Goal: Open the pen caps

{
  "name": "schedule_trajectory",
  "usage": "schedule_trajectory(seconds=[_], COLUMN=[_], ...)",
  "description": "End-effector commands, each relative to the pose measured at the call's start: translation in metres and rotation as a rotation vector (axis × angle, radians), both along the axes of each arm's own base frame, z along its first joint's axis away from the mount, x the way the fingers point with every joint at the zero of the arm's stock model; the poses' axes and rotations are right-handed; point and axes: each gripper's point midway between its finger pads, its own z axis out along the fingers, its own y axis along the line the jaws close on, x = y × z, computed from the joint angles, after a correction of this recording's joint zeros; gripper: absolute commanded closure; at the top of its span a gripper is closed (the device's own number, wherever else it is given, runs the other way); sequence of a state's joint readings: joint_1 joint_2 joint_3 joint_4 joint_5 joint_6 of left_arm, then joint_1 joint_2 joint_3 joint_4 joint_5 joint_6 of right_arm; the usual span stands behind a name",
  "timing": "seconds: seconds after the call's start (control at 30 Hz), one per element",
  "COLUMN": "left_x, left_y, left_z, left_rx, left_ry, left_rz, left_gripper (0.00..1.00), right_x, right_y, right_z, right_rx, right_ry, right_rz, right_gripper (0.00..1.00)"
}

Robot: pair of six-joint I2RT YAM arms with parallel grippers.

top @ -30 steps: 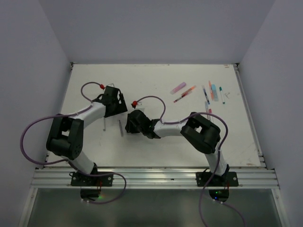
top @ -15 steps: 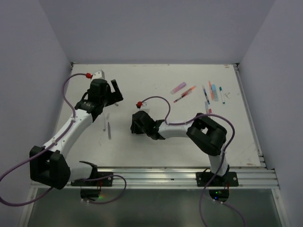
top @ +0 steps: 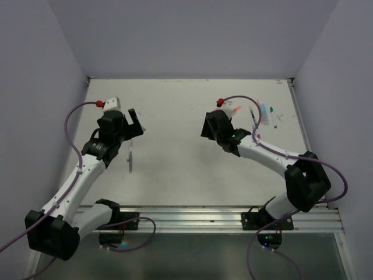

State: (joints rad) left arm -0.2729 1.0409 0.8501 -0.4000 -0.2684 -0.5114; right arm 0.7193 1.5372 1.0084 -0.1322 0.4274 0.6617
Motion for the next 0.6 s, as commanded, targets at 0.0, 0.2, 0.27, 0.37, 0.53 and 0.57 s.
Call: schedule_trajectory(seconds=[0.0,0.2,0.27,0.37,0.53,0.57], left_x=[0.007,0.007,0.006,0.003,0.001,0.001], left_y=[0.005,0.003,0.005,0.007,0.006,0.007], left_z=[0.019,0.029,0.032,0.025,0.018,0.019], left_rx=[0.042,0.083,0.096,0.104,0.102,0.106], left_ry=[-0.058,-0.085,-0.109,-0.118,-0.120,-0.123], left_rz=[-0.021,-0.080,-0.079,-0.080,-0.086,-0.083], left_gripper=[0.01,0.02,0.02,0.02,0.02,0.01], right_x=[0.003,0.043,0.057,0.080,0.112,0.116], right_y=[-0.056,-0.099,-0.097,-0.097,-0.093,-0.094], right_z=[0.002,-0.002,-0.008,-0.018,-0.039,-0.046], right_rx=[-0.127,-0.130,-0.125,-0.125,-0.167,-0.180], right_ry=[0.037,0.110,0.139,0.160,0.199,0.206], right_rz=[-0.098,-0.226,-0.234,-0.272,-0.313,-0.323], right_gripper=[0.41,0.39,0.39,0.39,0.39,0.40])
